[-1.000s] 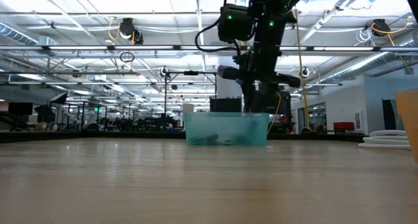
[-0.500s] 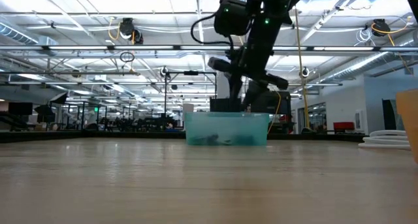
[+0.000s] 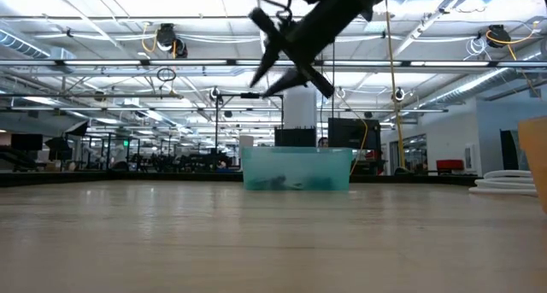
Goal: Pick & Place USB Port
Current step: Put the white charger cable into the orange bin
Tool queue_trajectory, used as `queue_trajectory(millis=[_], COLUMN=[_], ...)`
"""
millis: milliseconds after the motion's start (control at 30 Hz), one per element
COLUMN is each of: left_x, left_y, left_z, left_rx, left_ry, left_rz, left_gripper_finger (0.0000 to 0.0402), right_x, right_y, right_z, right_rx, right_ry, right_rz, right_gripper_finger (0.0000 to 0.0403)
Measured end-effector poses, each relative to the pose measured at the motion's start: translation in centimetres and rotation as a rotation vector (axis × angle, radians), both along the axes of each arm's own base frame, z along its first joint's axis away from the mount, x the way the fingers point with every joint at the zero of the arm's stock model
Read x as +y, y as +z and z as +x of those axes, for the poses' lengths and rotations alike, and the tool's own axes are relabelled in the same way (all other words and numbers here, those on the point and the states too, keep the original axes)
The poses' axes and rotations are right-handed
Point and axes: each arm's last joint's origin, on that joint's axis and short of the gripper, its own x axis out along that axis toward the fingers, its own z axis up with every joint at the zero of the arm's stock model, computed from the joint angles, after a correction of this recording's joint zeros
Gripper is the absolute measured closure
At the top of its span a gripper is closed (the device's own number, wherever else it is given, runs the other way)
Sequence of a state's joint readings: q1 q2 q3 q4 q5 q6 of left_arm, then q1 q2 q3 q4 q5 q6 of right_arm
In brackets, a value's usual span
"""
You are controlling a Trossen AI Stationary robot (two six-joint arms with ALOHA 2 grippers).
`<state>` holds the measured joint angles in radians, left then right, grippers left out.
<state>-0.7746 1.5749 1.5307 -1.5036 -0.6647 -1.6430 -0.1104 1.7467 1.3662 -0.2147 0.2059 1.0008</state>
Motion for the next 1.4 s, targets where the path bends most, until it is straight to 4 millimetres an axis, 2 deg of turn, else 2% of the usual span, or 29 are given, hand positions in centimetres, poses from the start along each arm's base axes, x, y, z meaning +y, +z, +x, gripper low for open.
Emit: queue_trajectory(millis=[200,433,633,833,933,1100,1267,1400], left_x=[0.2,0.4,0.8,1.1,1.1,1.1,1.1,1.2], left_y=[0.0,0.0,0.0,0.1,0.1,0.1,0.1,0.1], left_z=[0.1,0.2,0.5,0.6,0.6,0.6,0.6,0.7], left_rx=[0.004,0.012,0.024,0.03,0.039,0.053,0.054,0.057], left_ry=[-0.006,-0.008,-0.016,-0.018,-0.024,-0.038,-0.04,-0.041], left_rz=[0.015,0.035,0.048,0.052,0.051,0.049,0.049,0.052], left_gripper_finger=[0.0286,0.0286,0.0286,0.0286,0.0286,0.0286,0.0286,0.0286], right_x=[2.1,5.7,10.0,14.7,16.7,18.8,18.3,17.1], right_y=[1.5,3.3,4.3,4.2,3.5,1.6,-0.2,-0.1], right_z=[1.3,2.1,1.9,0.7,-0.2,-3.0,-6.7,-9.7], right_rx=[-0.188,-0.388,-0.498,-0.47,-0.376,-0.026,0.406,0.684], right_ry=[0.178,0.418,0.746,1.015,1.135,1.168,1.036,0.88], right_rz=[-0.003,0.026,0.123,0.25,0.361,0.474,0.449,0.363], right_gripper_finger=[0.0287,0.0287,0.0287,0.0287,0.0287,0.0287,0.0287,0.0287])
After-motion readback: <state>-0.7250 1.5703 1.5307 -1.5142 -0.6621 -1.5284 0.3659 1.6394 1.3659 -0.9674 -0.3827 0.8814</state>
